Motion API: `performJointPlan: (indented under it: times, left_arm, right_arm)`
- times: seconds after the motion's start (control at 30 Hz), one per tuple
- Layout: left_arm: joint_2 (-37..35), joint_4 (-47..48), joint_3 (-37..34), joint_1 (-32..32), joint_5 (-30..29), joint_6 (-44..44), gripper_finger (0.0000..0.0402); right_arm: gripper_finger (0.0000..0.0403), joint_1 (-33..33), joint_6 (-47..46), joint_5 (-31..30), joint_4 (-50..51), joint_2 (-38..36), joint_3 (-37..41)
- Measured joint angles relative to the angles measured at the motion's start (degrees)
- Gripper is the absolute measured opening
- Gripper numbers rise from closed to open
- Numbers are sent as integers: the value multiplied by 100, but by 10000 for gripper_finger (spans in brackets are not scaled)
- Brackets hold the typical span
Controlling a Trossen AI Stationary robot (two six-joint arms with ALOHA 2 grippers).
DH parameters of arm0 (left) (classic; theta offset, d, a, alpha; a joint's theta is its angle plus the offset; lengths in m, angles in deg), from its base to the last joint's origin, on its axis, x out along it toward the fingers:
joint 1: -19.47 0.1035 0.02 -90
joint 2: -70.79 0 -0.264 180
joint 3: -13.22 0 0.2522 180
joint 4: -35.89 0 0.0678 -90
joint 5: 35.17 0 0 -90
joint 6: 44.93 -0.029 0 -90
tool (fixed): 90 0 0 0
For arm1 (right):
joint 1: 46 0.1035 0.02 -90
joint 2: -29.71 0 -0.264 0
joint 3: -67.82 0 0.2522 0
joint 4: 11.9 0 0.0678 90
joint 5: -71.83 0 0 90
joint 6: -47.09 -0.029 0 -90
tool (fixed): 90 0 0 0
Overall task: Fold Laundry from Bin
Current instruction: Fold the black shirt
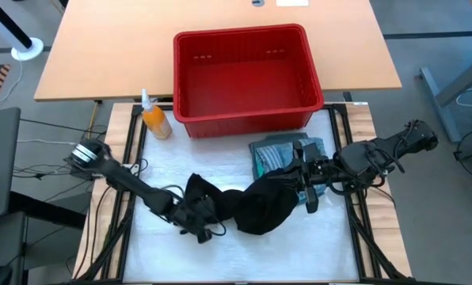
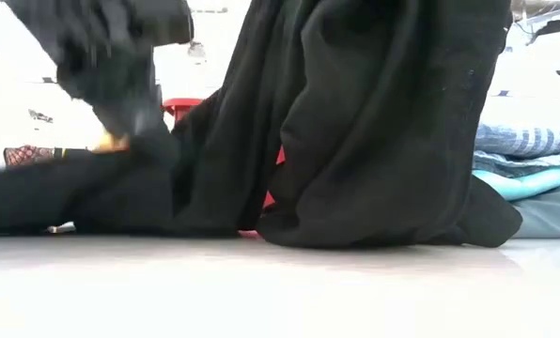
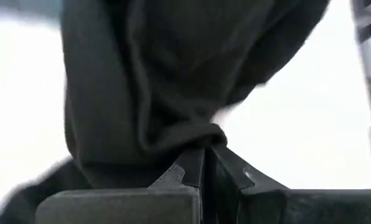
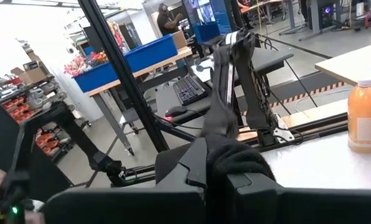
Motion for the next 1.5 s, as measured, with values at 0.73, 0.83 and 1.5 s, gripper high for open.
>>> performJointPlan:
  times: [0.73, 0.83, 1.5]
  left_arm:
    - [-5550, -289, 11, -479, 1347, -1348, 0]
    - [-5400, 83, 2, -491, 1518, -932, 0]
    - [-5337, 531, 435, -295, 2196, -2000, 0]
  right_arm:
    - [27, 304, 42, 796, -178, 76, -2]
    - [27, 576, -17, 910, -93, 145, -1]
    - [27, 1725, 390, -4613, 660, -563, 2]
